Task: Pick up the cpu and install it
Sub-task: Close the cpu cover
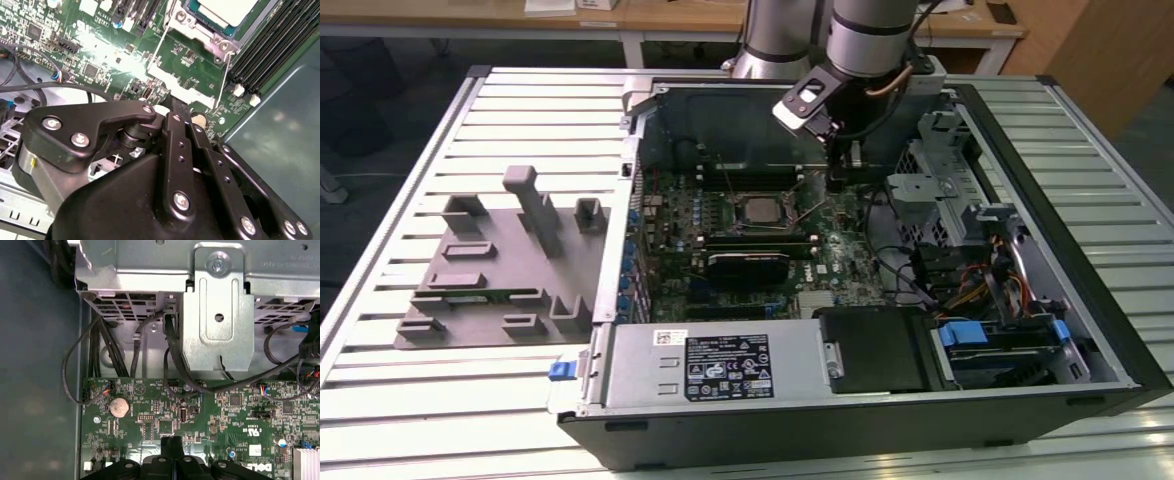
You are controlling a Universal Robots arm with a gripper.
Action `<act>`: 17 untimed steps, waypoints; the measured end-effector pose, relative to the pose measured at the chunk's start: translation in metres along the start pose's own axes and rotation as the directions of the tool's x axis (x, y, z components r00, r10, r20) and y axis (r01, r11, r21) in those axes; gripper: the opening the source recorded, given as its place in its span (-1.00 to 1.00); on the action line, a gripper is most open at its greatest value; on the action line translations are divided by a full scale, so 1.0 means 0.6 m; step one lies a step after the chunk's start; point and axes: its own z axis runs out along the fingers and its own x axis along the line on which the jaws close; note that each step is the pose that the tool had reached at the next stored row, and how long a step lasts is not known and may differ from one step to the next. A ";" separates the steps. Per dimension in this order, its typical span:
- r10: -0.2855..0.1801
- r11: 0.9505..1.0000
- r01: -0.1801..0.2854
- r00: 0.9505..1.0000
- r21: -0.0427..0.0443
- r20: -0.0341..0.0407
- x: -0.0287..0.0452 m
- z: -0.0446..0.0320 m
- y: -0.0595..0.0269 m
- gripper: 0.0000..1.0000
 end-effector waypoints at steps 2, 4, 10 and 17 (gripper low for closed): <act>0.000 1.000 0.000 1.000 0.000 0.000 0.000 0.000 -0.004 -0.79; 0.000 1.000 0.000 1.000 0.000 0.000 0.000 0.000 -0.007 -0.79; 0.000 1.000 0.000 1.000 0.000 0.000 0.000 -0.001 -0.017 -0.79; 0.000 1.000 0.000 1.000 0.000 0.000 0.000 -0.001 -0.038 -0.79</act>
